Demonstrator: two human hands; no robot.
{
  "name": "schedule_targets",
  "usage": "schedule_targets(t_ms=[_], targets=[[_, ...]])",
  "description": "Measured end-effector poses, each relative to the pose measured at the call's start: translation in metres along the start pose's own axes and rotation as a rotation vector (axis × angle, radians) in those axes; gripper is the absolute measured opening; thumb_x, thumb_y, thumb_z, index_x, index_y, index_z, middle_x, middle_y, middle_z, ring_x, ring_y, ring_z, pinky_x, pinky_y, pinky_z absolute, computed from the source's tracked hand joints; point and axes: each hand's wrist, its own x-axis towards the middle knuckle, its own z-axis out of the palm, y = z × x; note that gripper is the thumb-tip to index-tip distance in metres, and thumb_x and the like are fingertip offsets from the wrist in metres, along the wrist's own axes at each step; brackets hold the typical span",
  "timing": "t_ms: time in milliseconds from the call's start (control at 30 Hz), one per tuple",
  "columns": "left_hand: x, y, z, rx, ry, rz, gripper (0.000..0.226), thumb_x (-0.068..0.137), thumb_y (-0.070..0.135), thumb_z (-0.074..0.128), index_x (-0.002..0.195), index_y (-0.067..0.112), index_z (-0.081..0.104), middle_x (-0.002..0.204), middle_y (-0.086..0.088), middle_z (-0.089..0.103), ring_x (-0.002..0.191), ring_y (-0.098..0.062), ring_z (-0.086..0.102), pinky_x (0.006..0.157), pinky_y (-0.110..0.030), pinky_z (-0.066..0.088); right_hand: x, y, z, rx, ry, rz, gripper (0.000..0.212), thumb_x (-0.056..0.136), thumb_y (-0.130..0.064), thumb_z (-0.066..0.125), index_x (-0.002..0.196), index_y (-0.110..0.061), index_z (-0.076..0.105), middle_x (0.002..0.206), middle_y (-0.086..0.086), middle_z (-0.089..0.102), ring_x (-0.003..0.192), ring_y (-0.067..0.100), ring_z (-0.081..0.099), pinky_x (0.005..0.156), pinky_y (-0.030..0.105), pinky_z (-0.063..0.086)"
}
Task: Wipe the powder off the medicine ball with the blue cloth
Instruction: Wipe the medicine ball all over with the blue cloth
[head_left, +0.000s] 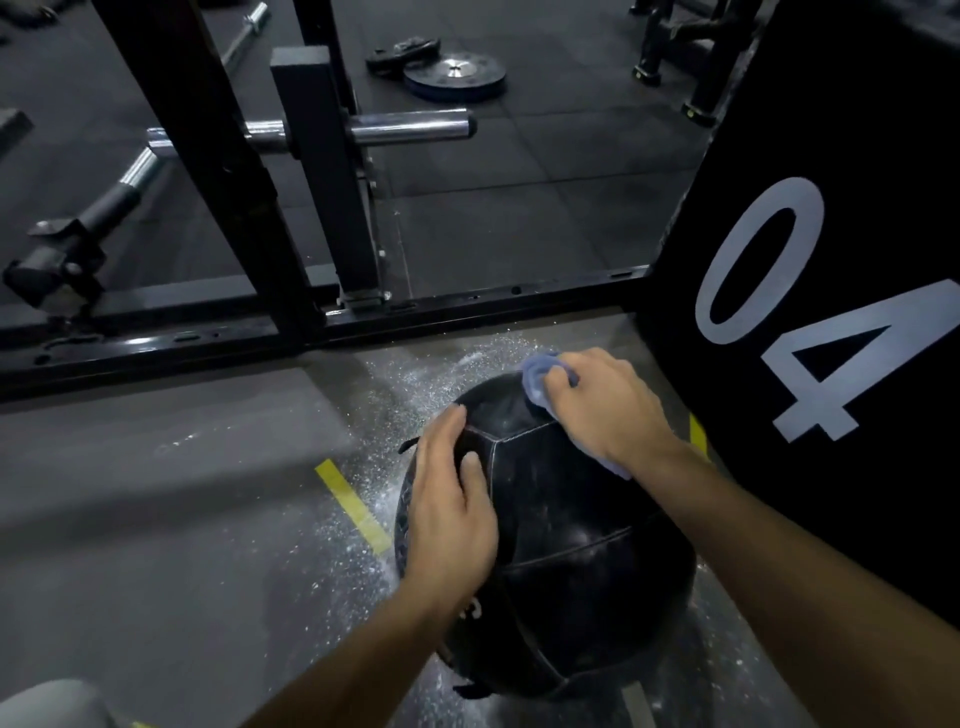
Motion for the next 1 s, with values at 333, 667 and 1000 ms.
schedule_targets(t_ms=[333,667,1000], targets=[[-0.002,-0.087,-0.026,-0.34,0.09,-0.885,0.025,0.105,0.026,0.051,0.094,0.011,0.068,0.09,-0.007,0.062,0.078,-0.018,0.054,0.084,-0.036,0.049,0.003,0.029,-0.011,0.066,0.045,0.001,0.038,0.086,-0.045,0.035,0.093,-0.022,0.065,0.102,-0.001,0.072,0.09,0.024,0.066,0.083,0.048,0.059],[-0.029,-0.087,-0.004,-0.793,-0.045,-1.114,0.096,0.089,0.082,0.04,0.131,0.001,0.069,0.123,-0.03,0.071,0.118,-0.048,0.068,0.101,-0.069,0.051,-0.008,0.014,-0.017,0.165,0.043,0.139,0.048,0.085,-0.046,0.039,0.115,-0.031,0.074,0.126,-0.002,0.07,0.112,0.028,0.064,0.098,0.043,0.054],[-0.023,-0.001,-0.061,-0.381,-0.148,-0.744,0.044,0.1,0.071,0.04,0.104,0.037,0.069,0.108,0.005,0.075,0.1,-0.012,0.065,0.089,-0.04,0.047,0.047,0.063,0.001,0.248,-0.194,0.513,0.052,0.09,-0.042,0.054,0.101,0.004,0.074,0.106,0.022,0.07,0.109,0.043,0.072,0.086,0.039,0.051]])
